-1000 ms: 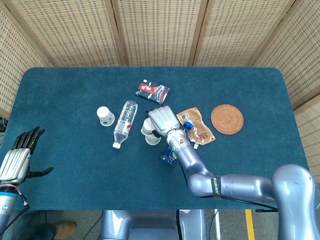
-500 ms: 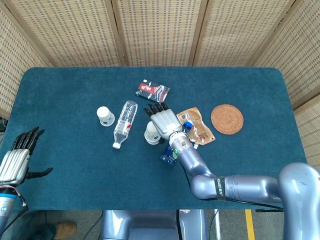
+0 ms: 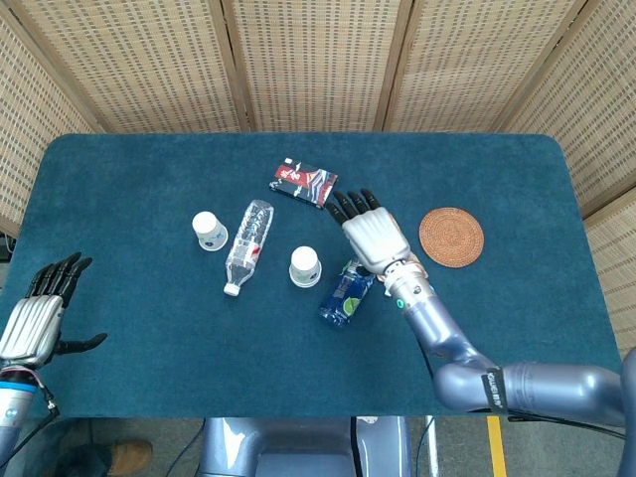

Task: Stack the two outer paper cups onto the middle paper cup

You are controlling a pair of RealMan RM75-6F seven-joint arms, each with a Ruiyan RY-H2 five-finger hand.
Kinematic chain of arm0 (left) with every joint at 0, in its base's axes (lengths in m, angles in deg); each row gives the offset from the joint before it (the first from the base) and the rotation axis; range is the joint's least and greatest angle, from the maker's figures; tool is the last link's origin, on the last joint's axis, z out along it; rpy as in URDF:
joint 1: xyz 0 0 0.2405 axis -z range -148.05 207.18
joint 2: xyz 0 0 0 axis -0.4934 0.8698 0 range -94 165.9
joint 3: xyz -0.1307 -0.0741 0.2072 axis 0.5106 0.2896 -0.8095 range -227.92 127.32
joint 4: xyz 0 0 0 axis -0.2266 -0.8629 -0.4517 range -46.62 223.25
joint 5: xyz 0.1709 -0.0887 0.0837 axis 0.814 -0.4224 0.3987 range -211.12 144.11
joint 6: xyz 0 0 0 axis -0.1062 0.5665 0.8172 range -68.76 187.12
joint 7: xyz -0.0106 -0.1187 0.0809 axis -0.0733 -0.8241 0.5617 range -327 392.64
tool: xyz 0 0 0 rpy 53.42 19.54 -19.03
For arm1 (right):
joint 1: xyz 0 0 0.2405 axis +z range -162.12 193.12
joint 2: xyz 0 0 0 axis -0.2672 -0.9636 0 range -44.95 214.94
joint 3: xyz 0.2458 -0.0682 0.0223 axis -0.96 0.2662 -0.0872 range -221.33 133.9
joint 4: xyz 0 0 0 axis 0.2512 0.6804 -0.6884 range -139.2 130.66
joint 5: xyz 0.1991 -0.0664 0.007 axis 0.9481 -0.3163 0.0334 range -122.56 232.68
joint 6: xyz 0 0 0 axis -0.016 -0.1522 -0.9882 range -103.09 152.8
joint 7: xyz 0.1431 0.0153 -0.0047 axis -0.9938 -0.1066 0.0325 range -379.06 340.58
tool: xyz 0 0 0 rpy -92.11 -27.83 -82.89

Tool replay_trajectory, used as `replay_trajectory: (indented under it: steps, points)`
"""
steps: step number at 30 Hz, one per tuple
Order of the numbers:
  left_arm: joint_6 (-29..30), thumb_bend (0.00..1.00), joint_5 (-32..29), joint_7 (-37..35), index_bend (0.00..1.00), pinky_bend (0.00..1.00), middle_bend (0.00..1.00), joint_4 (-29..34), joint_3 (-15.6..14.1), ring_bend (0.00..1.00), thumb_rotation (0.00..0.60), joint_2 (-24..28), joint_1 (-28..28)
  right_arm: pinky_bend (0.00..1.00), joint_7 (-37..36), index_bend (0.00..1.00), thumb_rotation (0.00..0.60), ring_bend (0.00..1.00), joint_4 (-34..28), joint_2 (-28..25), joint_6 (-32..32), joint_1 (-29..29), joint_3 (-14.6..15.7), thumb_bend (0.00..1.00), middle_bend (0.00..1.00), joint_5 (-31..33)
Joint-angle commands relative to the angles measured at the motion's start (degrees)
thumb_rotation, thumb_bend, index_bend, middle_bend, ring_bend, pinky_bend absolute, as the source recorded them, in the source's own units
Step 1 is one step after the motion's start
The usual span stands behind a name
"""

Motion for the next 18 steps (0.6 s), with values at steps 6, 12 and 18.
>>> replay_trajectory:
  steps: [6, 12, 18]
  points:
    - [-0.6, 0.03, -1.3, 2.6, 0.00, 0.00, 0.00, -0.3, 0.6, 0.00, 0.600, -1.7, 1.1, 0.00, -30.8, 0.00, 0.600, 0.00, 15.5, -6.1, 14.5, -21.5, 15.0, 0.00, 0.00, -42.7]
    - [-1.2, 0.03, -0.4, 5.4, 0.00, 0.00, 0.00, -1.9, 2.3, 0.00, 0.600, -2.7, 3.6, 0.00, -37.4, 0.00, 0.600, 0.00, 23.8, -5.7, 22.3, -30.9, 18.4, 0.00, 0.00, -47.6]
    - [-8.8, 0.03, -1.3, 8.9, 0.00, 0.00, 0.00, -7.5, 7.8, 0.00, 0.600, -3.2, 12.8, 0.00, -35.9, 0.00, 0.600, 0.00, 16.5, -6.4, 27.8, -40.3, 19.1, 0.00, 0.00, -44.6]
